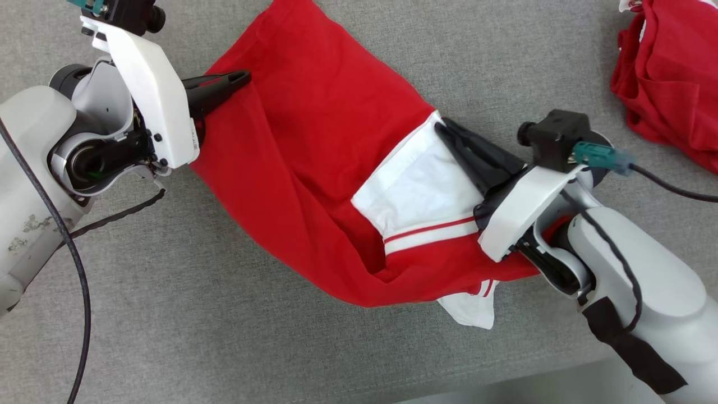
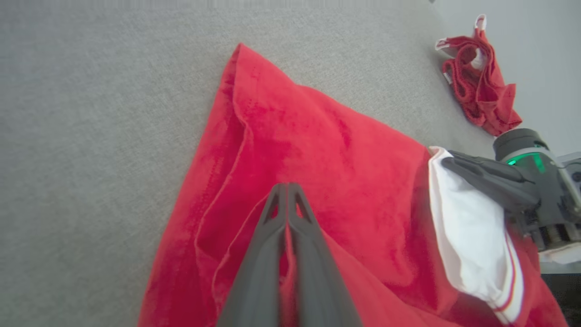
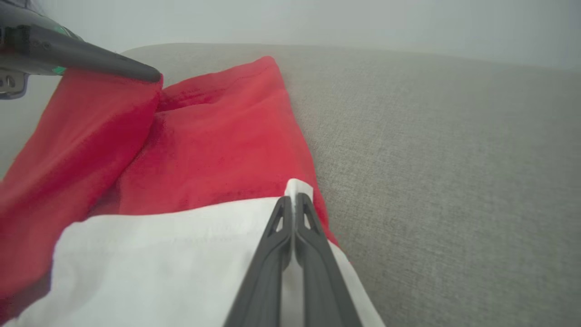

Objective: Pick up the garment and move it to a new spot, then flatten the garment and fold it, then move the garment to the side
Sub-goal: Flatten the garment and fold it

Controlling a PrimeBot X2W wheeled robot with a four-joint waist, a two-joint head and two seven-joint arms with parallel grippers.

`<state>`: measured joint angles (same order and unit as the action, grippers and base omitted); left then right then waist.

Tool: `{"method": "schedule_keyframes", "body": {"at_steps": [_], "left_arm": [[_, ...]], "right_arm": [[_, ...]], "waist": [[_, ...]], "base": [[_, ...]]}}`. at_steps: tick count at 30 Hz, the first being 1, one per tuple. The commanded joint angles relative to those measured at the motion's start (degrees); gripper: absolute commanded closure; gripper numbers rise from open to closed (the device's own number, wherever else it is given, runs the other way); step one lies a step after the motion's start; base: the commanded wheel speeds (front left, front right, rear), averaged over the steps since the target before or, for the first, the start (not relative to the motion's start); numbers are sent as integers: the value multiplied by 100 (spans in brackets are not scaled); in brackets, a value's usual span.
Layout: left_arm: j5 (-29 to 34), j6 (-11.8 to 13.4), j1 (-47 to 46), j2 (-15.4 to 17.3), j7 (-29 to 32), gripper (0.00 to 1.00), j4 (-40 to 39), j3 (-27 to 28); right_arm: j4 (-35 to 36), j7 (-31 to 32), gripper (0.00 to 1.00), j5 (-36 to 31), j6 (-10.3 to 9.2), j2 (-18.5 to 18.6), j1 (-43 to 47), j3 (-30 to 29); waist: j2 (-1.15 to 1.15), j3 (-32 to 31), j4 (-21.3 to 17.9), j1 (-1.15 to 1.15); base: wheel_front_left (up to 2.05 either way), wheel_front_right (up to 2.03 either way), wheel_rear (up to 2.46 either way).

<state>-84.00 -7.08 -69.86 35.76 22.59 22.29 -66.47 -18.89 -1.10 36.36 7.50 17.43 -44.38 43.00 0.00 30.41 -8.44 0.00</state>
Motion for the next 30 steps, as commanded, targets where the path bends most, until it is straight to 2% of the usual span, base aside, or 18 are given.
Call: {"method": "schedule_keyframes", "body": {"at_steps": [1, 9, 12, 16, 18, 21, 24, 26, 28, 30], "left_arm": [[-61, -41, -265, 216, -98, 100, -112, 237], [-364, -41, -355, 374, -491, 100, -440, 525], [-453, -41, -405, 473, -567, 100, -573, 635], [-692, -41, -470, 603, -429, 100, -643, 775], [-696, -41, -666, 704, -357, 100, -390, 885], [-599, -41, -996, 686, -362, 100, 5, 995], [-406, -41, -1491, 582, -696, 100, 520, 1225], [-200, -41, -1866, 475, -1208, 100, 913, 1434], [-9, -41, -2282, 326, -1785, 100, 1252, 1645], [238, -41, -2709, 159, -2454, 100, 1494, 1813]], "right_arm": [[123, -135, 100, 81, -1, 23, 58, -51], [568, -649, 100, 304, -1, 267, 160, -744], [816, -642, 100, 348, -1, 390, 188, -1056], [1122, -278, 100, 559, -1, 498, 135, -1375], [1020, 216, 100, 703, -1, 490, -342, -1496], [419, 592, 100, 747, -1, 304, -1281, -1570], [-518, 447, 100, 621, -1, -26, -2557, -1860], [-1233, -86, 100, 411, -1, -267, -3423, -2242], [-1932, -904, 100, 0, -1, -446, -4264, -2693], [-2466, -1315, 100, -484, -1, -582, -4989, -3151]], "waist": [[0, -22, 9, 0], [0, -259, 133, 0], [0, -346, 222, 0], [0, -375, 336, 0], [0, -285, 329, 0], [0, -159, 248, 0], [0, 14, 158, 0], [0, 50, 118, 0], [0, 43, 106, 0], [0, 5, 142, 0]], "base": [[0, 0, 0], [0, 0, 0], [0, 0, 0], [0, 0, 0], [0, 0, 0], [0, 0, 0], [0, 0, 0], [0, 0, 0], [0, 0, 0], [0, 0, 0]]}}
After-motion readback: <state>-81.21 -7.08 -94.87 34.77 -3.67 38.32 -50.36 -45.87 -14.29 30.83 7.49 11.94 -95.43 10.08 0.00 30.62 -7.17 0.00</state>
